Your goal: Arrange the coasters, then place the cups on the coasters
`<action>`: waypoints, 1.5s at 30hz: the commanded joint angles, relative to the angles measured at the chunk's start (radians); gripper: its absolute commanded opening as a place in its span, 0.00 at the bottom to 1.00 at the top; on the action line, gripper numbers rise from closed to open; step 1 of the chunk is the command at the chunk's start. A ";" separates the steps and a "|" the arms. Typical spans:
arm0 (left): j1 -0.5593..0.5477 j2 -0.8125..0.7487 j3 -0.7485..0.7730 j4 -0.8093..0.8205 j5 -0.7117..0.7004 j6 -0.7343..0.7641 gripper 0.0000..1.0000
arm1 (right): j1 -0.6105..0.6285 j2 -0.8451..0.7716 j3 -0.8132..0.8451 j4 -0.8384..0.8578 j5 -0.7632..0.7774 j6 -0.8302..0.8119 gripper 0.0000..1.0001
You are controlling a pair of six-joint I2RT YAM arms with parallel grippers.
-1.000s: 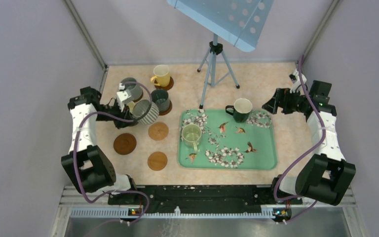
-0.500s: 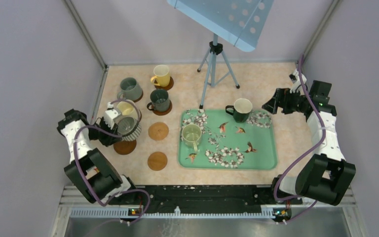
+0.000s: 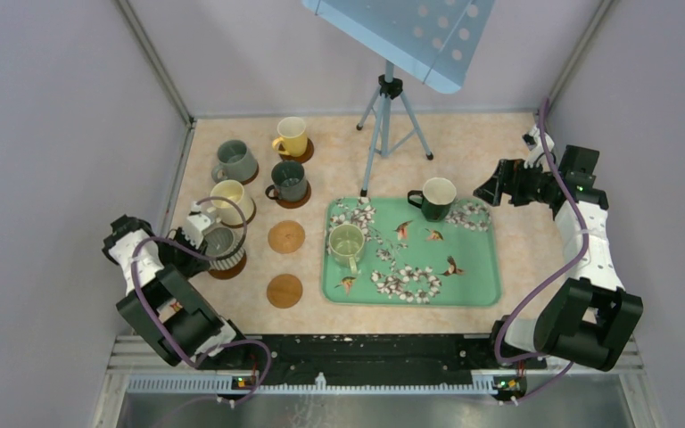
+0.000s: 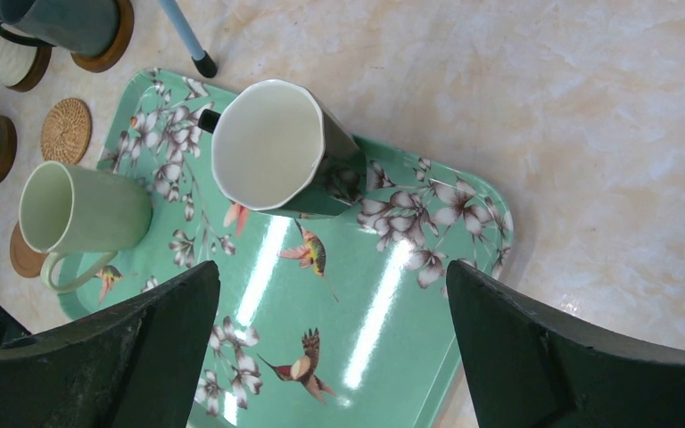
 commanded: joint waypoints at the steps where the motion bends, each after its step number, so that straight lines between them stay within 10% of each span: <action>1: 0.018 -0.036 -0.029 0.081 0.025 0.013 0.00 | -0.002 -0.008 0.010 0.004 -0.014 -0.022 0.96; 19: 0.018 -0.052 -0.100 0.132 -0.004 0.016 0.02 | -0.002 -0.006 0.011 0.004 -0.015 -0.022 0.96; 35: 0.018 -0.086 -0.133 0.118 -0.056 0.044 0.48 | -0.001 -0.007 0.011 0.005 -0.017 -0.022 0.96; 45: 0.019 -0.108 -0.117 0.041 -0.083 0.100 0.51 | -0.002 -0.010 0.012 0.003 -0.018 -0.023 0.96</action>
